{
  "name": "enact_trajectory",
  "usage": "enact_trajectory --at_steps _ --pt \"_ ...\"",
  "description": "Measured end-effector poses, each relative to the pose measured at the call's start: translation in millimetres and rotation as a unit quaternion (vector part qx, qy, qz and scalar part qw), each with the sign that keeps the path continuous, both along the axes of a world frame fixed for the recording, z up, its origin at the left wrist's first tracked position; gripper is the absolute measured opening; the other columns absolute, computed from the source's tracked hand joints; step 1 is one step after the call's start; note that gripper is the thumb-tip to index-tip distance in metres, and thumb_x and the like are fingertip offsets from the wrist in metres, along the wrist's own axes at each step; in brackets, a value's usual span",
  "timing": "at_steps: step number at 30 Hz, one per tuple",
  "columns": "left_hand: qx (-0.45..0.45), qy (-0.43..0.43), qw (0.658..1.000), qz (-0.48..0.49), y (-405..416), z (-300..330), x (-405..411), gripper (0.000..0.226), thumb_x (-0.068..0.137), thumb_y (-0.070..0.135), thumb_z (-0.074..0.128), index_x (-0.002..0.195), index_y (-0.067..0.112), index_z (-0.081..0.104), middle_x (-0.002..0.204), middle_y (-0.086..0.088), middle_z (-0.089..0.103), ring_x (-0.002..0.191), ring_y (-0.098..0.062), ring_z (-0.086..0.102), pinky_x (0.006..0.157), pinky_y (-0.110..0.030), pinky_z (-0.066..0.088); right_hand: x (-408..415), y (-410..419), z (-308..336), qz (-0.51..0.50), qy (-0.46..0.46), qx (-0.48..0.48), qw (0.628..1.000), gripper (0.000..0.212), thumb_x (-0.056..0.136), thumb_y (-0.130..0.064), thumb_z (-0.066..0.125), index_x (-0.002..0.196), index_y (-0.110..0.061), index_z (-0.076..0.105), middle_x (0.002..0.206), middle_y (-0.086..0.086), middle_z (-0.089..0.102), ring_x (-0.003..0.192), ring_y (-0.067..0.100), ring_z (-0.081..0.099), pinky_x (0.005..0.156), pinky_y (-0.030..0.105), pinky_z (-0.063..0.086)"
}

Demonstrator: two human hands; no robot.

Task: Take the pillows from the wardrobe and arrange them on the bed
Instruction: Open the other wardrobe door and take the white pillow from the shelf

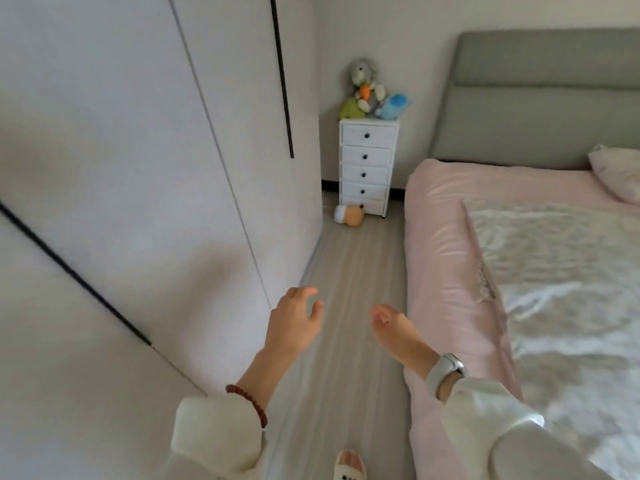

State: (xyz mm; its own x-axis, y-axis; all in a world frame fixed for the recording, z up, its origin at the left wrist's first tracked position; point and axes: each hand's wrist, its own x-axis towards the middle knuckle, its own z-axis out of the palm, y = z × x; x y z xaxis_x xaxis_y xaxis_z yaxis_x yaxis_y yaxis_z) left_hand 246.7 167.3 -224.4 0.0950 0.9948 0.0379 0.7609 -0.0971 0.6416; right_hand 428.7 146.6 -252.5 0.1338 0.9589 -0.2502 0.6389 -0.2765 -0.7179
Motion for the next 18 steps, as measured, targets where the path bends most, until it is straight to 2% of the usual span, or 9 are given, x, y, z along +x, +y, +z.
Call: enact_trajectory --at_steps 8,13,15,18 --pt "0.027 0.02 0.999 -0.035 217 34 59 0.031 0.092 0.022 0.047 0.122 0.013 0.051 0.126 -0.009 0.055 0.112 -0.024 0.052 0.095 -0.041 0.044 50 206 32 -0.023 0.025 0.014 0.999 0.03 0.09 -0.012 0.039 0.116 -0.013 0.054 0.109 0.018 0.064 0.094 0.033 0.058 0.082 0.036 0.047" --pt "0.049 0.039 0.998 -0.028 350 39 85 0.032 0.092 0.021 0.047 0.122 0.013 0.05 0.127 -0.012 0.054 0.113 -0.027 0.052 0.094 -0.043 0.045 71 339 35 -0.005 0.038 0.024 0.999 0.032 0.091 -0.014 0.036 0.118 -0.016 0.051 0.091 0.009 0.06 0.081 0.026 0.058 0.069 0.029 0.046" --pt "0.078 0.056 0.995 -0.018 414 45 91 0.032 0.093 0.022 0.046 0.123 0.012 0.05 0.127 -0.012 0.054 0.112 -0.029 0.052 0.092 -0.042 0.046 78 402 35 -0.002 0.038 0.033 0.999 0.032 0.091 -0.014 0.036 0.119 -0.017 0.051 0.098 0.011 0.062 0.083 0.025 0.057 0.067 0.029 0.045" --pt "0.126 0.077 0.989 0.028 520 70 92 0.035 0.092 0.021 0.045 0.126 0.011 0.047 0.129 -0.014 0.051 0.114 -0.032 0.05 0.091 -0.044 0.045 85 505 48 0.012 0.005 0.086 0.996 0.027 0.091 -0.011 0.039 0.115 -0.012 0.053 0.109 0.018 0.061 0.095 0.031 0.058 0.078 0.03 0.043"
